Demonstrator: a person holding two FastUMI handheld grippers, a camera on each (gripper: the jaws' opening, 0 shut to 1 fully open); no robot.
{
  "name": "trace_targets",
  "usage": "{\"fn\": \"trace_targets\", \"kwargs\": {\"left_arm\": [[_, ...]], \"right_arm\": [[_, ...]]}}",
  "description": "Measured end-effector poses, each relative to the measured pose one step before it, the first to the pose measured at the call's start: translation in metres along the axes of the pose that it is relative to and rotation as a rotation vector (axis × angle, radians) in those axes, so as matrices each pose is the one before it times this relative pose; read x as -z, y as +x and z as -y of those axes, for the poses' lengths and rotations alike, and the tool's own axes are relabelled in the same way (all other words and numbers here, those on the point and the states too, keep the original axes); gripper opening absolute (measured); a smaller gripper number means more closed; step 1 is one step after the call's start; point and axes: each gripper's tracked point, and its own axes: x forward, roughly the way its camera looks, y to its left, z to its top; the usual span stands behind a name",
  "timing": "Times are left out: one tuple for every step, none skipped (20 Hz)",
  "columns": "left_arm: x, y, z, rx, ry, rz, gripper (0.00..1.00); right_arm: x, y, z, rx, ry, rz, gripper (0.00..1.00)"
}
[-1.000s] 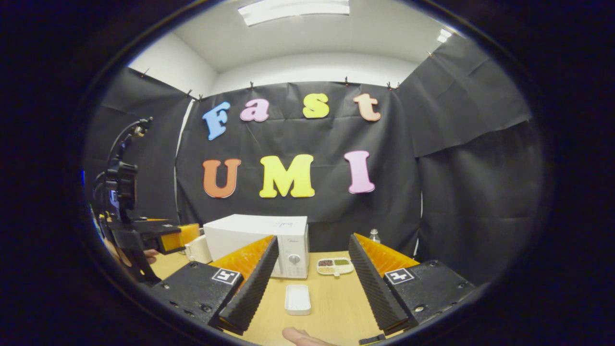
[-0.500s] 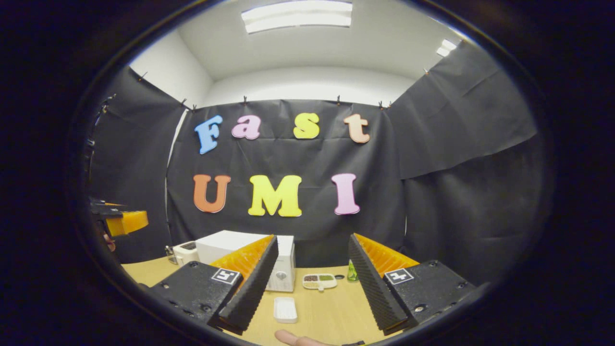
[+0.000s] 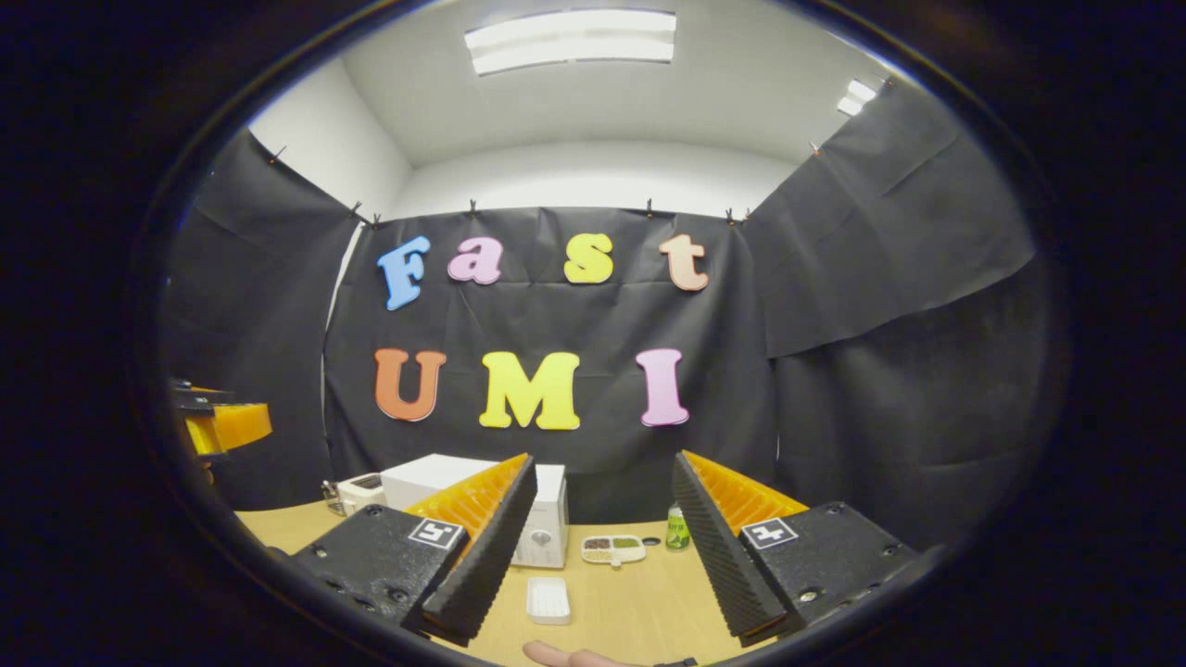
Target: Open the microwave oven with the left hand, put the food in, and close the microwave oven.
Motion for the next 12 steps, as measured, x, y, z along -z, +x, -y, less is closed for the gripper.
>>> {"fn": "trace_targets", "kwargs": {"left_arm": [[0.00731,-0.00098,0.00241,0.00443,0.00488,-0.01465,0.86],[0.00574,-0.00028,0.00254,0.00839,0.00383,-0.01218,0.86],[0.00267,0.00025,0.0044,0.01032,0.00631,-0.00422,0.96],[0.00095,0.00009,0.0036,0.00922,0.01121,-0.0028,0.96],[-0.00056,-0.00109,0.0006,0.00096,0.00923,0.00182,0.96],[0.00069,-0.0016,0.00062,0.00215,0.00705,0.0032,0.96],[-0.00269,-0.00066,-0.00076,-0.00076,0.00169,0.00398,0.96],[-0.00244,-0.00087,-0.00017,-0.00073,0.00103,0.00706,0.96],[-0.00339,0.00042,-0.00104,0.00064,0.00355,0.00916,0.96],[-0.00192,-0.00007,-0.00044,-0.00153,0.00171,0.00435,0.96],[0.00147,-0.00068,0.00038,-0.00222,0.00174,0.00044,0.96],[0.00069,0.00136,-0.00078,-0.0021,0.0006,0.00128,0.96]], "right_arm": [[0.00392,0.00095,0.00139,0.00369,-0.00076,-0.01027,0.87],[0.0038,0.00099,-0.00003,0.00135,0.0028,-0.0096,0.87],[0.00103,0.00015,-0.0004,0.00067,0.00365,-0.00128,0.94],[0.00205,-0.00054,-0.00063,-0.00169,-0.0014,-0.00389,0.94],[0.00166,0.00045,-0.00077,-0.00394,-0.00375,-0.00336,0.88],[0.00076,-0.00044,-0.00022,-0.00286,-0.00328,-0.00297,0.88],[-0.0007,0.00026,0.0012,0.00205,0.00062,0.00053,0.88],[-0.00104,-0.00022,0.00264,0.00533,0.00246,0.00217,0.94],[-0.0003,0.00003,0.00174,0.00562,0.00208,0.00205,0.94],[0.00053,0.00083,0.00114,0.00409,0.0019,0.0003,0.94],[0.00076,-0.00022,0.00046,0.00108,0.00081,-0.00247,0.94],[0.00059,0.00073,0.00024,0.00015,-0.0009,-0.00279,0.94]]}}
